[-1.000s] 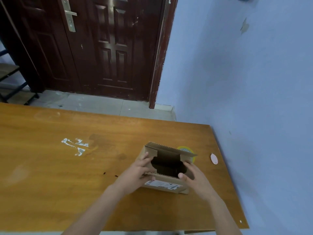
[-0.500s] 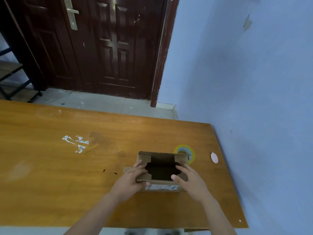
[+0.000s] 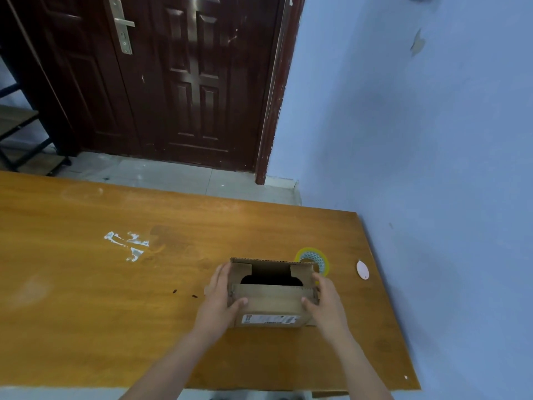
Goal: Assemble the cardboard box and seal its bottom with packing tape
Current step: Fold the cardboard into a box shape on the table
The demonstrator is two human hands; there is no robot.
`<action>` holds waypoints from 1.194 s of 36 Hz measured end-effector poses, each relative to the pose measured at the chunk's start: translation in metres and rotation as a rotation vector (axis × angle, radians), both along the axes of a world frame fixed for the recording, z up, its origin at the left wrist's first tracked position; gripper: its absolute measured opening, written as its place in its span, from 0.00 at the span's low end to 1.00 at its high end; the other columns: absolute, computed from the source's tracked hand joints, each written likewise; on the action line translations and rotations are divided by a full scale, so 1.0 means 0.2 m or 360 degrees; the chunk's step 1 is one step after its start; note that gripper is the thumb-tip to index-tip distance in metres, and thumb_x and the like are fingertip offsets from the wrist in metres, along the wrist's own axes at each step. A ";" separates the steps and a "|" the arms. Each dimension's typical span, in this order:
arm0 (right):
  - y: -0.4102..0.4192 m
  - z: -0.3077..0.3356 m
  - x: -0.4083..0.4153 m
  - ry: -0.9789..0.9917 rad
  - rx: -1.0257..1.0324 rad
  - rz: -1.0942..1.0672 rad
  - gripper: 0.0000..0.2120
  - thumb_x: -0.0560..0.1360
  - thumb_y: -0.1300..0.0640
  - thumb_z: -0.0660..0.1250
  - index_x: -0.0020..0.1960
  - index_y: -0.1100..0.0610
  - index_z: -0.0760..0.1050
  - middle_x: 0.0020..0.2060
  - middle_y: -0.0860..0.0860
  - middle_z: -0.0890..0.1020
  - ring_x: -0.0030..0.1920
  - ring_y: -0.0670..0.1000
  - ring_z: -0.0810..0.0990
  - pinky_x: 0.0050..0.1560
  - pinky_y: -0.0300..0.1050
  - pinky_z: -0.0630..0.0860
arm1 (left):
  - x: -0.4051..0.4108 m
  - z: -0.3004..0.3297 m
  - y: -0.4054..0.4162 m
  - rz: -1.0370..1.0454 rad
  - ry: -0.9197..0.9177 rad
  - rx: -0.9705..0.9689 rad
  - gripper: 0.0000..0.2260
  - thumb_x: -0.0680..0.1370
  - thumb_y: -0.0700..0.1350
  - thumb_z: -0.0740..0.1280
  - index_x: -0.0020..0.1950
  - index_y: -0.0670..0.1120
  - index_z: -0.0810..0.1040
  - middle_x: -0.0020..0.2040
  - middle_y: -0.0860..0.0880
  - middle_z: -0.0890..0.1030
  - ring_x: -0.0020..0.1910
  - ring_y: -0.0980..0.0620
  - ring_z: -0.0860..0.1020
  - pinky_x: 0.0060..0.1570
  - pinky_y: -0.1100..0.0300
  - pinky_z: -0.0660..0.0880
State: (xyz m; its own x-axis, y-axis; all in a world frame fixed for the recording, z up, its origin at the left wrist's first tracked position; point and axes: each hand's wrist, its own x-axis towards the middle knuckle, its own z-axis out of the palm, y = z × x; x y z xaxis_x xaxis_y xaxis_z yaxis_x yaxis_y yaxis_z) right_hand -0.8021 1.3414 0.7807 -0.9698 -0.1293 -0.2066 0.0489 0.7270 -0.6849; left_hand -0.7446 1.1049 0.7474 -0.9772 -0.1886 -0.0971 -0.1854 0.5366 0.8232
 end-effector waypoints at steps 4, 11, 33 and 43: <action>-0.02 -0.02 0.01 0.0131 0.0030 -0.0075 0.39 0.75 0.59 0.68 0.77 0.48 0.48 0.74 0.46 0.55 0.58 0.45 0.72 0.49 0.39 0.74 | -0.01 0.04 0.00 -0.0022 0.0026 -0.0102 0.45 0.76 0.48 0.69 0.75 0.56 0.33 0.75 0.59 0.34 0.77 0.51 0.43 0.70 0.50 0.63; -0.02 0.00 -0.08 0.0345 0.0604 0.0359 0.41 0.75 0.58 0.67 0.77 0.46 0.44 0.77 0.43 0.44 0.77 0.49 0.40 0.75 0.51 0.46 | -0.06 0.11 0.00 -0.0243 -0.0015 -0.0451 0.33 0.76 0.47 0.67 0.76 0.54 0.53 0.76 0.61 0.38 0.73 0.59 0.34 0.74 0.46 0.55; -0.11 -0.14 0.06 0.0199 0.0319 0.0461 0.30 0.82 0.47 0.52 0.77 0.51 0.41 0.71 0.39 0.31 0.71 0.39 0.30 0.67 0.32 0.52 | -0.07 0.10 -0.05 -0.0363 -0.0055 -0.1021 0.21 0.81 0.43 0.56 0.75 0.50 0.61 0.78 0.52 0.52 0.77 0.51 0.43 0.74 0.52 0.41; -0.23 -0.14 0.08 -0.0030 -0.0150 0.0414 0.32 0.80 0.53 0.60 0.78 0.54 0.46 0.74 0.41 0.38 0.73 0.40 0.35 0.72 0.39 0.42 | -0.08 0.03 0.15 -0.0579 0.0019 -0.1234 0.28 0.79 0.62 0.46 0.75 0.51 0.62 0.75 0.53 0.59 0.75 0.50 0.52 0.74 0.51 0.50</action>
State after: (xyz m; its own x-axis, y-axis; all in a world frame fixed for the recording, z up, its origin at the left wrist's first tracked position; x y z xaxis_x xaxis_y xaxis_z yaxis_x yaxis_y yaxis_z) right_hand -0.7852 1.2953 0.7532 -0.8976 -0.3932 -0.1992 -0.1179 0.6497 -0.7509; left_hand -0.7599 1.1346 0.7532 -0.9899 0.1284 -0.0594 0.1143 0.9732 0.1997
